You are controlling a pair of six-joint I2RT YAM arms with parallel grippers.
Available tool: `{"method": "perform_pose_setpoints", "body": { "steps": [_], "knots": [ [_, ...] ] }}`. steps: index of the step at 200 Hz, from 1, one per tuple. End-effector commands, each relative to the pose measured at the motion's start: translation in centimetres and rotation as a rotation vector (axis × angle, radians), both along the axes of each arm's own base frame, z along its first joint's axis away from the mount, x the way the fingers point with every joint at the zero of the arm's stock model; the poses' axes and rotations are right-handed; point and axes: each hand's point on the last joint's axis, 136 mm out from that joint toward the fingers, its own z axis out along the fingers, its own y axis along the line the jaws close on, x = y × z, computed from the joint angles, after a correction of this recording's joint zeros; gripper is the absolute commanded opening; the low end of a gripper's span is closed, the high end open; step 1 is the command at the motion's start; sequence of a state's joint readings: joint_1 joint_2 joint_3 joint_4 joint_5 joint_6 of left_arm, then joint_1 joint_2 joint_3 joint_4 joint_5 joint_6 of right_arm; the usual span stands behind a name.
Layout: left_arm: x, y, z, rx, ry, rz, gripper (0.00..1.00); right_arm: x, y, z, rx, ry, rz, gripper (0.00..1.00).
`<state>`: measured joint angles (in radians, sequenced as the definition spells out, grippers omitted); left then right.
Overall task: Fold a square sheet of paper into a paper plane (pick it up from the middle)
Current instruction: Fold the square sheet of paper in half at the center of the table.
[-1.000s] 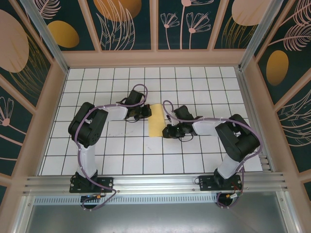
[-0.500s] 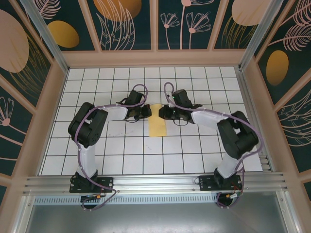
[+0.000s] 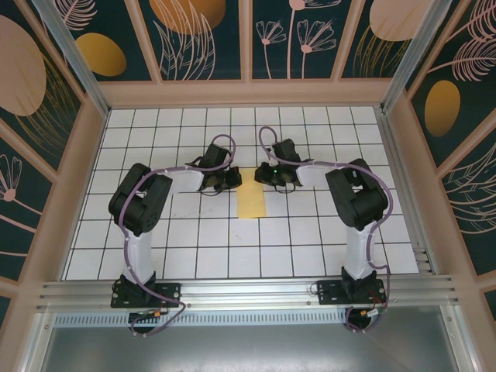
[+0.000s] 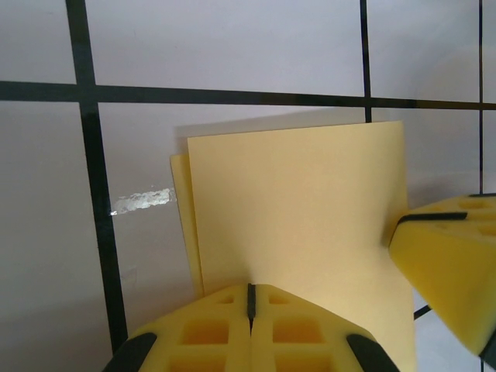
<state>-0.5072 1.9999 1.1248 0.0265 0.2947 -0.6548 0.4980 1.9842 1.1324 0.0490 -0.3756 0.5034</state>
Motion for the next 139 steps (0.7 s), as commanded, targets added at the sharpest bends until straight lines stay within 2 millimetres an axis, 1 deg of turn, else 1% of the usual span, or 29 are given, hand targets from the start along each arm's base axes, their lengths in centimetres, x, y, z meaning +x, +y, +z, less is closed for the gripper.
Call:
{"method": "perform_pose_setpoints", "body": {
  "steps": [1,14,23,35,47,63,71,79,89,97,110,123,139],
  "knots": [
    [-3.9,5.3,-7.0,0.246,0.172,0.067,0.04,1.0,-1.0,-1.5,-0.04,0.012,-0.05,0.13],
    [-3.9,5.5,-7.0,0.256,0.175,0.068,0.04,0.8,-1.4,-2.5,-0.064,0.037,-0.061,0.13],
    [-4.1,5.5,-7.1,0.261,0.18,0.067,0.04,0.7,-1.5,-2.9,-0.072,0.045,-0.067,0.13],
    [-4.1,5.6,-7.0,0.265,0.18,0.066,0.04,0.9,-1.6,-2.6,-0.079,0.043,-0.073,0.13],
    [-4.1,5.7,-6.8,0.27,0.178,0.069,0.04,1.2,-1.2,-1.1,-0.071,0.018,-0.064,0.12],
    [-4.0,5.7,-6.5,0.266,0.174,0.07,0.04,1.8,-0.5,2.2,-0.045,-0.053,-0.046,0.12],
    [-4.0,5.7,-6.4,0.264,0.173,0.071,0.04,1.9,-0.1,3.6,-0.033,-0.082,-0.034,0.13],
    [-3.9,5.6,-6.4,0.262,0.17,0.072,0.04,1.9,0.2,4.6,-0.023,-0.096,-0.024,0.13],
    [-3.9,5.6,-6.5,0.262,0.171,0.073,0.04,2.0,0.7,5.2,-0.004,-0.105,-0.007,0.13],
    [-3.8,5.6,-6.4,0.259,0.168,0.075,0.04,2.0,1.1,5.1,0.002,-0.097,0.004,0.13],
    [-3.8,5.6,-6.5,0.257,0.17,0.078,0.04,2.2,1.5,4.2,-0.003,-0.077,0.015,0.13],
    [-3.9,5.6,-6.6,0.254,0.171,0.079,0.04,2.5,1.6,3.0,-0.013,-0.055,0.011,0.13],
    [-4.0,5.6,-6.6,0.257,0.173,0.076,0.04,2.8,1.7,2.0,-0.023,-0.042,0.006,0.13]
  ]
}}
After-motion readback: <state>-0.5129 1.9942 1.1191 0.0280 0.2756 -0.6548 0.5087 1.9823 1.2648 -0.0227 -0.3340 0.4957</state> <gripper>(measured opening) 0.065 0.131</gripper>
